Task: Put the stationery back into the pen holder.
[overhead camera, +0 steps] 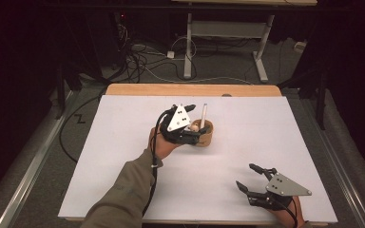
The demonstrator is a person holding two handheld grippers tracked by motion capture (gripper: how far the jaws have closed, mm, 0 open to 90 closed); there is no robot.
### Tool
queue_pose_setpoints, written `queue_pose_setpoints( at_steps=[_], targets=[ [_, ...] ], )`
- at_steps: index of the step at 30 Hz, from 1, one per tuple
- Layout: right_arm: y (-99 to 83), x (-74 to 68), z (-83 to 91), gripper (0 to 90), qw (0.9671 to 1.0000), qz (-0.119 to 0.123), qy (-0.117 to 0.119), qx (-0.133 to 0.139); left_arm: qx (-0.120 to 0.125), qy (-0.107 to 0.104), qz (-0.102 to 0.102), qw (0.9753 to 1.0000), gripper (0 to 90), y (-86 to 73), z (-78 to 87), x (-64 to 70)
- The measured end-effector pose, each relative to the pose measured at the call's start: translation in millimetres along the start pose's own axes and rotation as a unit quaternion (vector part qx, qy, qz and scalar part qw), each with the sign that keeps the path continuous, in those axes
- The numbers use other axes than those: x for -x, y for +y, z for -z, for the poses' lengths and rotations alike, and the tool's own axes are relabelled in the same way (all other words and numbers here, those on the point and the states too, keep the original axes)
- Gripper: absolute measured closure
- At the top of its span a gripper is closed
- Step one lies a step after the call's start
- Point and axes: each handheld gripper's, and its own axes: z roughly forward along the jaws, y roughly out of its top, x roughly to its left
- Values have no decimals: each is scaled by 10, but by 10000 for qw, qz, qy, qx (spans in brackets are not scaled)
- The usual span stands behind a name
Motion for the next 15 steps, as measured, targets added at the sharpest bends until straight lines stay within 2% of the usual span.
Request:
queue_pose_setpoints(
  at_steps=[15],
  targets=[
    [-4, -3, -7, 285, 10000, 23, -7, -16, -178, 141, -407, 9989, 187, -24, 117, 120]
  ],
)
